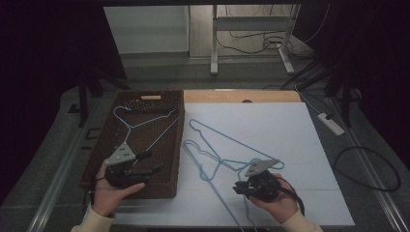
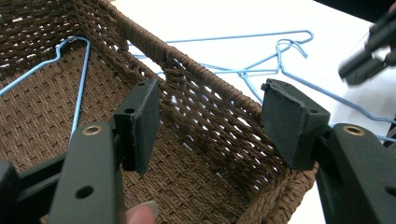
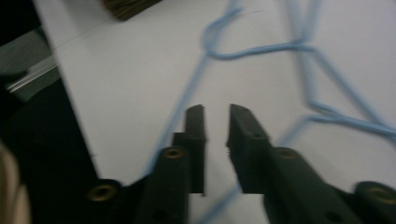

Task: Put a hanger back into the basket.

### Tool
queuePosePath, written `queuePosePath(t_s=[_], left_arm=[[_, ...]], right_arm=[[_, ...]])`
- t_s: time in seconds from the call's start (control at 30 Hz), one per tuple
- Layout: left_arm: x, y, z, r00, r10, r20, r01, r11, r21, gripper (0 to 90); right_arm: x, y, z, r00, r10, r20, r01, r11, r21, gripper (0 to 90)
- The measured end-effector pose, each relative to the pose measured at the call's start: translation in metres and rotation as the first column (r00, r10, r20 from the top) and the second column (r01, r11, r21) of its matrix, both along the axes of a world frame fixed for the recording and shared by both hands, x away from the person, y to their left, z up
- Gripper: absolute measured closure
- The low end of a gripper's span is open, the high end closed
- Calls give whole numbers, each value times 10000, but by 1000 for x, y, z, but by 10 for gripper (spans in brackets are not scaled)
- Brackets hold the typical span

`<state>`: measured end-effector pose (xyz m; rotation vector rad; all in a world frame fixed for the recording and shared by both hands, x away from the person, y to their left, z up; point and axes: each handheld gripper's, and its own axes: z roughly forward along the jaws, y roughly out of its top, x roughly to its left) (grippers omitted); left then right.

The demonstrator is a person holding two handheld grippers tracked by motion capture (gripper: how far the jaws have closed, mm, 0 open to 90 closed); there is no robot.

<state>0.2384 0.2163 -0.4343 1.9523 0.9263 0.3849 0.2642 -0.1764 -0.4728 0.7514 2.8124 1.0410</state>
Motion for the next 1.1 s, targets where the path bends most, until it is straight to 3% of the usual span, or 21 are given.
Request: queuePosePath(t_s=[0.1,0.2,0.23,0.27,0.43,0.53,0.67,0.93,1.1], left_arm=[[0,0,-1,10000,-11,-2,11,10000,14,389],[1,0,-1,10000,-18,-22,18,10000,19,389],[1,0,-1,10000,-18,-22,18,10000,19,389],[1,0,-2,10000,-30,-45,30,10000,48,389],[1,1,-1,10000,-33,-74,33,10000,55,388],[1,1,-1,10000,-35,-72,36,10000,60,388],[1,0,-1,10000,-44,-70,45,10000,53,388],[0,-1,0,10000,-50,-54,50,10000,46,388],[1,-1,-2,9999,-58,-98,59,10000,79,388]], right_arm=[[-10,24,-8,9965,766,-322,-782,9955,-536,900],[-17,38,-15,9919,1189,-443,-1227,9878,-962,900],[-17,38,-15,9919,1189,-443,-1227,9878,-962,900],[-20,46,-21,9894,1375,-476,-1428,9804,-1360,900],[-21,50,-29,9869,1466,-668,-1562,9724,-1735,900],[-22,51,-33,9839,1528,-928,-1689,9647,-2023,900],[-22,48,-34,9842,1465,-992,-1648,9630,-2134,900],[-24,36,-31,9907,1153,-730,-1303,9576,-2571,900],[-24,18,-30,9950,766,-642,-915,9565,-2770,900]])
